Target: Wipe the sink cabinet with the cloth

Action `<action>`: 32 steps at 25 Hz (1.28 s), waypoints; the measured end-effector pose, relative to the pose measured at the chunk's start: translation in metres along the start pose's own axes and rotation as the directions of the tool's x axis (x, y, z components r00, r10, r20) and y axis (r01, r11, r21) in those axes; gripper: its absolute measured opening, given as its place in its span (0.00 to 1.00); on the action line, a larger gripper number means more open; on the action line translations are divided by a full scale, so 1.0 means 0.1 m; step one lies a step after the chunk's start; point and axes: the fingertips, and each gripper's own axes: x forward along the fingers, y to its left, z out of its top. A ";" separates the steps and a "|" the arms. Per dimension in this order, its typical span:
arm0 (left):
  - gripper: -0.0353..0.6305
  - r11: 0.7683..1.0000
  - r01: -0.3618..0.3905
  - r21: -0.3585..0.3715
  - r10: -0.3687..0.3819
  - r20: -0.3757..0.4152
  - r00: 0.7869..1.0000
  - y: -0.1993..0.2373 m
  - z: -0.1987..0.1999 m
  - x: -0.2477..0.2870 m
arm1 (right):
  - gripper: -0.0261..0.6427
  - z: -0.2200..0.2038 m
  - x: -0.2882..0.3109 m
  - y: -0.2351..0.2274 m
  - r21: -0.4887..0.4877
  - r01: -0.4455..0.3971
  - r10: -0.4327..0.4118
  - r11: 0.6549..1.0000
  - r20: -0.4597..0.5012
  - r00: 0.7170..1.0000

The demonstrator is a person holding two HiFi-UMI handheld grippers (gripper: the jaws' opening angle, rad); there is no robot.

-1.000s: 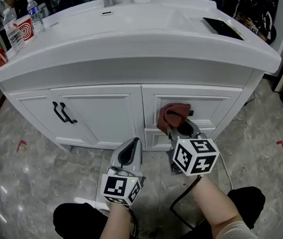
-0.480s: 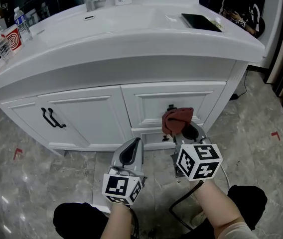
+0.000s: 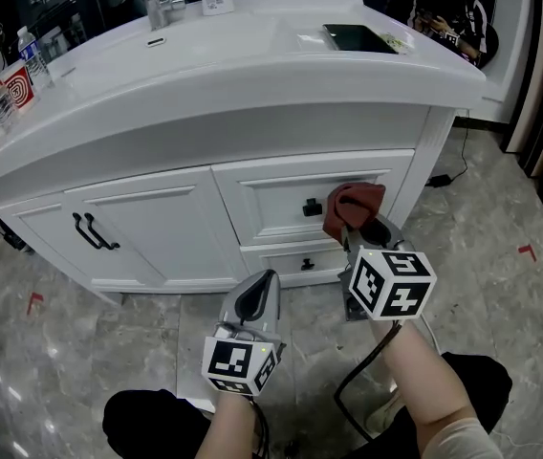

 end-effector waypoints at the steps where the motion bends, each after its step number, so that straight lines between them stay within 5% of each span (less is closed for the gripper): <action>1: 0.05 1.000 0.000 -0.003 0.000 0.000 1.000 -0.01 0.00 0.01 | 0.16 0.00 -0.02 -0.05 0.001 0.010 -0.010 1.000 0.001 1.000; 15: 0.05 0.999 0.051 -0.016 -0.052 -0.029 0.998 -0.37 -0.16 0.13 | 0.16 -0.04 -0.39 -0.58 -0.046 0.137 -0.136 0.990 0.016 0.991; 21: 0.05 0.999 0.023 -0.024 -0.024 -0.051 0.998 -0.19 -0.28 0.01 | 0.16 -0.37 -0.26 0.11 -0.122 0.002 -0.004 0.993 -0.021 1.000; 32: 0.05 0.990 -0.126 -0.061 0.123 -0.048 0.991 0.56 -0.35 -0.36 | 0.16 -0.85 0.34 1.31 -0.100 -0.221 0.210 0.970 -0.108 0.972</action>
